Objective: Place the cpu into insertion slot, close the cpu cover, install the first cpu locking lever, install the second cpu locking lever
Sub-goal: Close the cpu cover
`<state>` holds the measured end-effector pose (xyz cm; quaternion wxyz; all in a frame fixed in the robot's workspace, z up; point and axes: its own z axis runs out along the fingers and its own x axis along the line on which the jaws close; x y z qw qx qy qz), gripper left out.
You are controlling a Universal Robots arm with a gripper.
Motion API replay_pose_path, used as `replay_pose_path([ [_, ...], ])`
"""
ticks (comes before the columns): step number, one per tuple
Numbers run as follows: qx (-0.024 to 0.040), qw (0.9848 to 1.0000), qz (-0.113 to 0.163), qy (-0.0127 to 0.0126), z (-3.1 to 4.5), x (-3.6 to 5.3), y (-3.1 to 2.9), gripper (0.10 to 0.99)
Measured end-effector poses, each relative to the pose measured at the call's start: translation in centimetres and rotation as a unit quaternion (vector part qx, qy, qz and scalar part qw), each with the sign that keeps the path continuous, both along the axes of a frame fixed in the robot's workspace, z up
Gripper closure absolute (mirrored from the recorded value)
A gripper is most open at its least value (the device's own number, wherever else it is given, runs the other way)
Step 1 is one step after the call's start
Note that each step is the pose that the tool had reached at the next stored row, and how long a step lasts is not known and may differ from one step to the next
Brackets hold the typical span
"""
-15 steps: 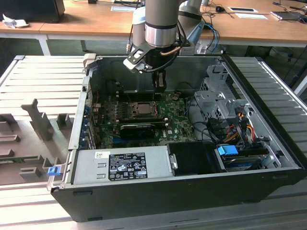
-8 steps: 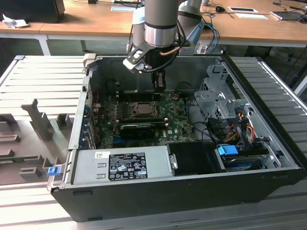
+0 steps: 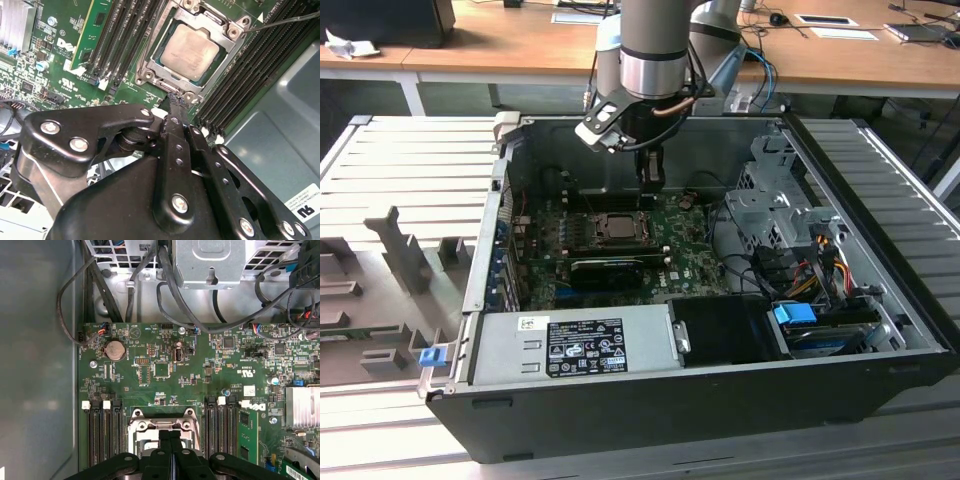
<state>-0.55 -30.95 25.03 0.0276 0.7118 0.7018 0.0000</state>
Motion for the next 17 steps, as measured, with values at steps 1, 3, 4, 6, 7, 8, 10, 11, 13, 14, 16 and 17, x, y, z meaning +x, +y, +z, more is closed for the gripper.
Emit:
replay_pose_path([
  [1, 0.0, 1.0, 0.0, 0.0, 0.0, -0.02, 0.0, 0.98],
  [3, 0.0, 1.0, 0.0, 0.0, 0.0, -0.05, 0.0, 0.98],
  [4, 0.0, 1.0, 0.0, 0.0, 0.0, -0.07, 0.0, 0.98],
  [6, 0.0, 1.0, 0.0, 0.0, 0.0, -0.1, 0.0, 0.98],
  [7, 0.0001, 1.0, 0.0, 0.0, 0.0, -0.12, 0.0, 0.98],
  [8, 0.0, 1.0, 0.0, 0.0, 0.0, -0.14, 0.0, 0.98],
  [10, 0.0, 1.0, 0.0, 0.0, 0.0, -0.17, 0.0, 0.98],
  [11, 0.0, 1.0, 0.0, 0.0, 0.0, -0.19, 0.0, 0.98],
  [13, 0.0, 1.0, 0.0, 0.0, 0.0, -0.22, 0.0, 0.98],
  [14, 0.0, 1.0, 0.0, 0.0, 0.0, -0.25, 0.0, 0.98],
  [16, 0.0, 1.0, 0.0, 0.0, 0.0, -0.27, 0.0, 0.98],
  [17, 0.0, 1.0, 0.0, 0.0, 0.0, -0.29, 0.0, 0.98],
])
